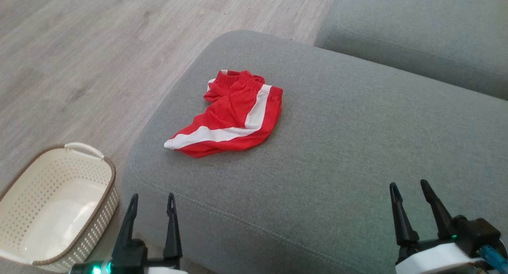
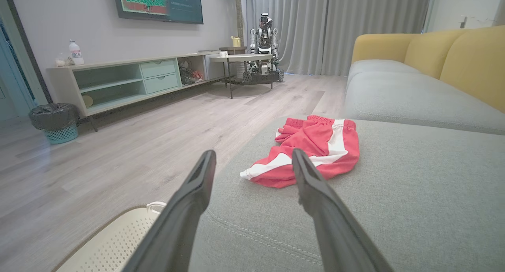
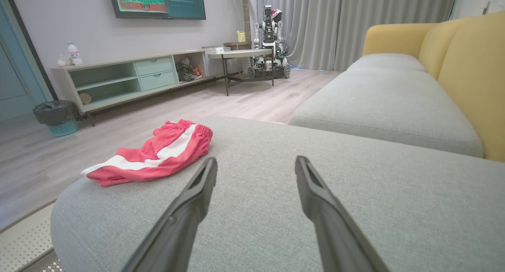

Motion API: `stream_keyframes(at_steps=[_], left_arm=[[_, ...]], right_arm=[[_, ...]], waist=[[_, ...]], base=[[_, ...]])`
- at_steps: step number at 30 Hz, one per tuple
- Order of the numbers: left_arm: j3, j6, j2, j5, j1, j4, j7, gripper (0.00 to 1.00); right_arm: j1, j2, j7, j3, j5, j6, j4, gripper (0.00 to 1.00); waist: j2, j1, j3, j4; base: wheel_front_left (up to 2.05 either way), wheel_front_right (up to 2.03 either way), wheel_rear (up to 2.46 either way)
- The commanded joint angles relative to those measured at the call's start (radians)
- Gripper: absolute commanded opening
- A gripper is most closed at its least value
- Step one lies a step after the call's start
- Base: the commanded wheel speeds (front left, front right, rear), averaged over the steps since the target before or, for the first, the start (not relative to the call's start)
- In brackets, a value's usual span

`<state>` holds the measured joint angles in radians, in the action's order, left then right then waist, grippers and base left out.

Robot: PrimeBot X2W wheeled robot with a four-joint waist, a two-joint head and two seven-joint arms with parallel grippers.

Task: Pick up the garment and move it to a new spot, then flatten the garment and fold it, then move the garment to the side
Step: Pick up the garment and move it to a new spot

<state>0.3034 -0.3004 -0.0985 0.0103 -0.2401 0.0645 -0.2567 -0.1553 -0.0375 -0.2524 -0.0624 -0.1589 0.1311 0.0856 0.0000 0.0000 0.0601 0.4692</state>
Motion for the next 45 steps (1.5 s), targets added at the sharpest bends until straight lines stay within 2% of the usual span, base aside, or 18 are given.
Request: stream_keyframes(at_steps=[1,3,9,13,16,20,23,25,29,35,40,45], left_arm=[[-0.040,0.000,-0.002,-0.001,0.056,0.041,-0.005,1.00],[-0.044,0.012,-0.013,-0.001,0.079,0.040,-0.005,1.00],[-0.102,0.038,-0.023,0.019,0.268,0.125,-0.005,1.00],[-0.137,0.090,-0.022,0.063,0.434,0.095,-0.005,1.00],[-0.139,0.177,-0.039,0.105,0.575,-0.029,-0.005,1.00],[-0.130,0.290,-0.060,0.160,0.777,-0.287,0.015,1.00],[-0.119,0.359,-0.065,0.194,0.930,-0.449,0.048,1.00],[-0.113,0.387,-0.064,0.218,1.019,-0.548,0.076,1.00],[-0.111,0.413,-0.071,0.264,1.167,-0.739,0.136,1.00],[-0.102,0.427,-0.076,0.330,1.312,-0.968,0.251,1.00],[-0.100,0.430,-0.067,0.383,1.366,-1.070,0.322,1.00],[-0.056,0.431,-0.058,0.422,1.387,-1.159,0.416,1.00]], right_arm=[[0.031,-0.013,-0.009,0.019,0.003,0.000,-0.037,1.00],[0.028,-0.013,-0.009,0.017,0.006,0.000,-0.037,1.00],[0.049,-0.013,-0.009,0.001,0.059,0.000,-0.069,1.00],[0.073,-0.023,-0.009,0.000,0.092,0.000,-0.088,1.00],[0.098,-0.051,-0.009,0.003,0.093,0.000,-0.097,1.00],[0.141,-0.095,-0.009,0.008,0.088,0.000,-0.108,1.00],[0.170,-0.123,-0.009,0.000,0.081,0.000,-0.118,1.00],[0.187,-0.139,-0.009,-0.008,0.078,0.000,-0.125,1.00],[0.215,-0.171,-0.009,-0.013,0.069,0.000,-0.138,1.00],[0.237,-0.211,-0.009,-0.029,0.047,0.000,-0.164,1.00],[0.254,-0.232,-0.009,-0.029,0.039,0.000,-0.175,1.00],[0.281,-0.238,-0.009,-0.025,0.032,0.000,-0.181,1.00]], waist=[[0.0000,0.0000,-0.008,0.006],[0.0000,0.0000,-0.016,0.011],[0.0000,0.0000,-0.147,-0.036],[0.0000,0.0000,-0.239,-0.064],[0.0000,0.0000,-0.301,-0.089],[0.0000,0.0000,-0.376,-0.127],[0.0000,0.0000,-0.425,-0.155],[0.0000,0.0000,-0.457,-0.171],[0.0000,0.0000,-0.519,-0.200],[0.0000,0.0000,-0.600,-0.222],[0.0000,0.0000,-0.639,-0.229],[0.0000,0.0000,-0.665,-0.238]], base=[[0.00,0.00,0.00],[0.00,0.00,0.00],[0.00,0.00,0.00],[0.00,0.00,0.00],[0.00,0.00,0.00],[0.00,0.00,0.00],[0.00,0.00,0.00],[0.00,0.00,0.00],[0.00,0.00,0.00],[0.00,0.00,0.00],[0.00,0.00,0.00],[0.00,0.00,0.00]])
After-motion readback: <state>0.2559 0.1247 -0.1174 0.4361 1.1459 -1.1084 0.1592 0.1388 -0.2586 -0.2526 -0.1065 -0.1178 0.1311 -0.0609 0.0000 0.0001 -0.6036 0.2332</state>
